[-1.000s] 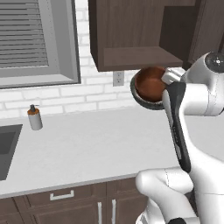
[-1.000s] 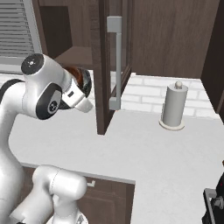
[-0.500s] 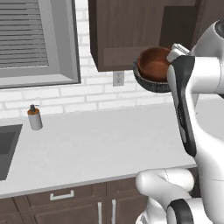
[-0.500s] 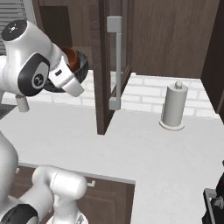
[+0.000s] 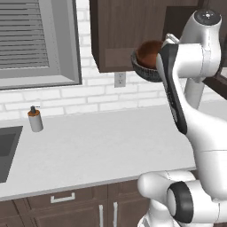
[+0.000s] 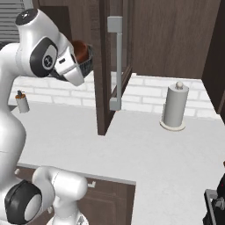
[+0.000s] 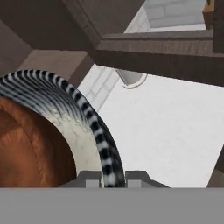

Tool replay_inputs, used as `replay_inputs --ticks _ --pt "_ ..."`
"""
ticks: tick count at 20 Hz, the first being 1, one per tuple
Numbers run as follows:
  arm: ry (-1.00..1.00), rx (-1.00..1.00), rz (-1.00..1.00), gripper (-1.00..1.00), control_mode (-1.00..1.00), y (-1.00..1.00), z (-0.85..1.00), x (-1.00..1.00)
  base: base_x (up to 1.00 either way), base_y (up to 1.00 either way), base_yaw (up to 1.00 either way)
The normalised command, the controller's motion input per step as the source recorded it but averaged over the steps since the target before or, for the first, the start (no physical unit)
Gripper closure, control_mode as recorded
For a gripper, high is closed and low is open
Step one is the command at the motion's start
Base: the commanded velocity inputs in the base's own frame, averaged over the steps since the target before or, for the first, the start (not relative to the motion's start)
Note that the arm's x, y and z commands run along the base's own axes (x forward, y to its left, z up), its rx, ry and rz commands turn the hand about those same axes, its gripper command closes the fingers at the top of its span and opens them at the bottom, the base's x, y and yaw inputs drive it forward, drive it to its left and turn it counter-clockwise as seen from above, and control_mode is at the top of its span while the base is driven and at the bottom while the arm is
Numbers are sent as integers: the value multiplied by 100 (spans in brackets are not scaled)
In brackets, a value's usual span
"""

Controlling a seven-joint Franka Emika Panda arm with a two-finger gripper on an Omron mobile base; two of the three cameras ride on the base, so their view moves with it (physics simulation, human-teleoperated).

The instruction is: Pick up the bowls on the counter and stack them on top of one another in the open cabinet. Place the smaller bowl on top of the larger bowl.

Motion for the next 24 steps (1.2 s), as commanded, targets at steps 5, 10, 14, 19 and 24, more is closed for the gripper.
replay_inputs --ticks 5,10,14,19,24 --pt "-4 14 -24 100 -100 0 4 0 0 0 0" --pt "-7 15 -15 100 -100 0 17 -1 0 0 0" --pt "-4 7 -5 100 -100 14 2 3 0 0 0" --pt "-2 3 -3 100 -100 41 0 53 0 0 0" --pt "0 0 0 100 -100 33 0 66 0 0 0"
